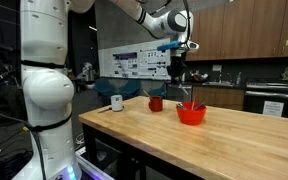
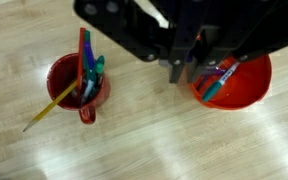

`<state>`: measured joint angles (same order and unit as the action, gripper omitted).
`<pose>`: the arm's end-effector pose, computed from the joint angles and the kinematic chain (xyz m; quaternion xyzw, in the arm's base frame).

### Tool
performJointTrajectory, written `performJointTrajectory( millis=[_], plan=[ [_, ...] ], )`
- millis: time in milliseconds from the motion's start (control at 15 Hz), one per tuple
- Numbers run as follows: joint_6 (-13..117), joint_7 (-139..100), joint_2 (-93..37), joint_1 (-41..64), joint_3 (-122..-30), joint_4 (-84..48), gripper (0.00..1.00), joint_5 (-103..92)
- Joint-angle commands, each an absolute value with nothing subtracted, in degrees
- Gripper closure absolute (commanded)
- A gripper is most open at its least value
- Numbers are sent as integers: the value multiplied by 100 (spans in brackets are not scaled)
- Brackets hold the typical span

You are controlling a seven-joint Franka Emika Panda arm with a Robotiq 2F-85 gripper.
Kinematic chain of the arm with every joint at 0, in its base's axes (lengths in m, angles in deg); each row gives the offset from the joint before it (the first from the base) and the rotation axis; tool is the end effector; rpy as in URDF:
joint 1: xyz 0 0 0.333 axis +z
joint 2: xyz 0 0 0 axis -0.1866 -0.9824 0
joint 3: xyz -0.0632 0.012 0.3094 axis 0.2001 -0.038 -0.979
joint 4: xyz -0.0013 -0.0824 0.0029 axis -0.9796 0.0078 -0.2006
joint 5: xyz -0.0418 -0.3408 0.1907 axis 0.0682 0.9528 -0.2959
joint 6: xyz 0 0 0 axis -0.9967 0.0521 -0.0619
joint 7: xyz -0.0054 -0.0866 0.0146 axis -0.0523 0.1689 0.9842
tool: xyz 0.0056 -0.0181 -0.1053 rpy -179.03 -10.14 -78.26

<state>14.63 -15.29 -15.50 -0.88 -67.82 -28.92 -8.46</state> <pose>0.5151 -0.2238 0.4883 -0.9744 0.2067 0.0879 0.0119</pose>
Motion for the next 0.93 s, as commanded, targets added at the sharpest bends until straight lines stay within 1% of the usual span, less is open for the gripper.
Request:
performJointTrajectory(
  millis=[0, 867],
  plan=[
    [1167, -1704, -1841, -187, -6705, -2583, 97, -714],
    [455, -1723, -2300, -429, -6512, -2103, 97, -700]
  ],
)
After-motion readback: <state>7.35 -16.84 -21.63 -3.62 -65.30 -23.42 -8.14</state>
